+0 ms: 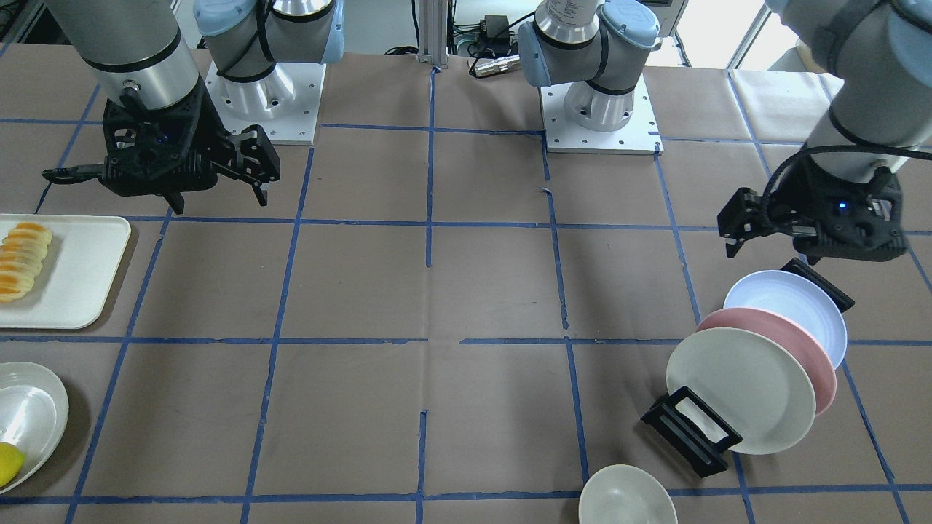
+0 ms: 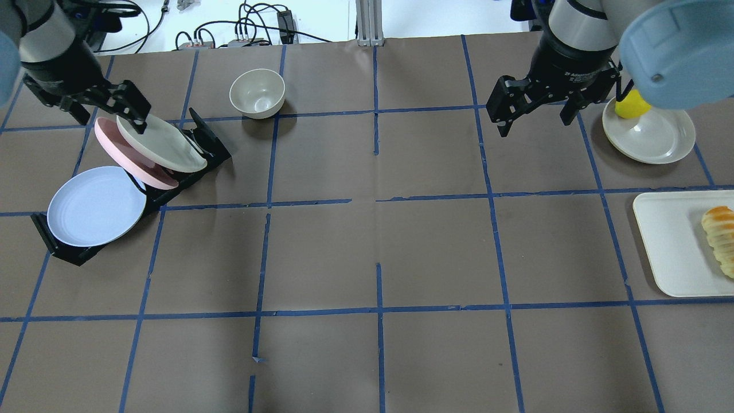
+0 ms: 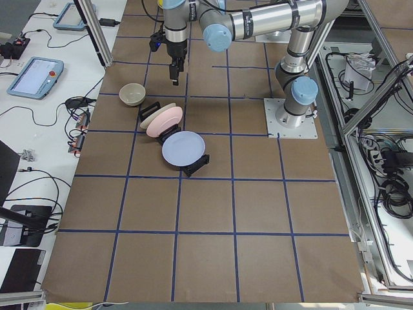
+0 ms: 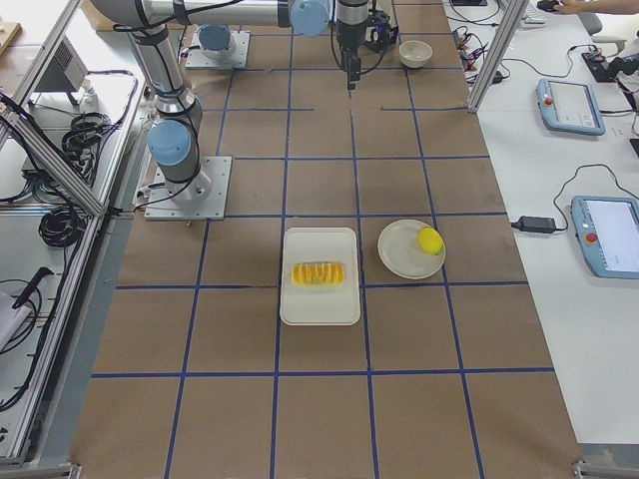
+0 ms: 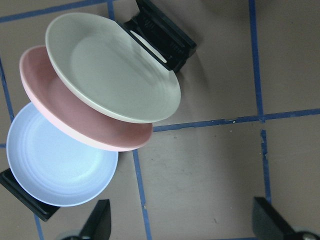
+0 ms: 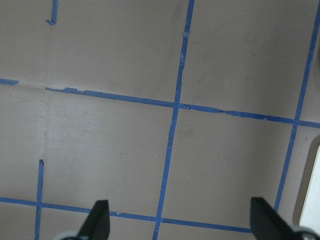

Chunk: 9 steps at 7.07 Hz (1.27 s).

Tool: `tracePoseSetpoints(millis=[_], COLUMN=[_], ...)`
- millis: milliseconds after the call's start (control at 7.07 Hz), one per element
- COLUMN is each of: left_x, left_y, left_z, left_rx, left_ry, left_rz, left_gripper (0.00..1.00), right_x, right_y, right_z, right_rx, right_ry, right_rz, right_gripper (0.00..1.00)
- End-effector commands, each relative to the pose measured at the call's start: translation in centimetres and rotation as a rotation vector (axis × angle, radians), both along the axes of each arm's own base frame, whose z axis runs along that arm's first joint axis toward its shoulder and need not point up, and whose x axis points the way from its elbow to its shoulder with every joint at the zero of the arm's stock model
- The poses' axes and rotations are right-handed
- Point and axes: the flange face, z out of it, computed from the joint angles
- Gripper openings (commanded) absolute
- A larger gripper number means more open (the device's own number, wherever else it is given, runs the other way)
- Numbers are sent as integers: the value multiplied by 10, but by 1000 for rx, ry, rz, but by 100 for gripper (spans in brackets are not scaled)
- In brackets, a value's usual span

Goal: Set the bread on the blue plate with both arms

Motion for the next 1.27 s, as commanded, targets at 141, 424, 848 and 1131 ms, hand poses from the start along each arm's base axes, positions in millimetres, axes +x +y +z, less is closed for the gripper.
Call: tracePoseSetpoints(millis=[141,424,848,1131], left_x=[157,204,246,265], left_y=[28,27,1,-27], left_z=[-17,-49,-123,-153], left_rx=[17,15,62,55], left_ry=[70,147,197,218], left_rz=[-103,-108,-129,-142], left_gripper=[100,100,100,100], right_x=[0,0,-5,-11], right_y=[0,0,-2,-4], right_z=[1,0,-2,2], right_rx=[-1,0,5,-3], right_ry=[0,0,0,-1], right_rz=[-1,-1,-4,-12], right_gripper=[100,100,100,100])
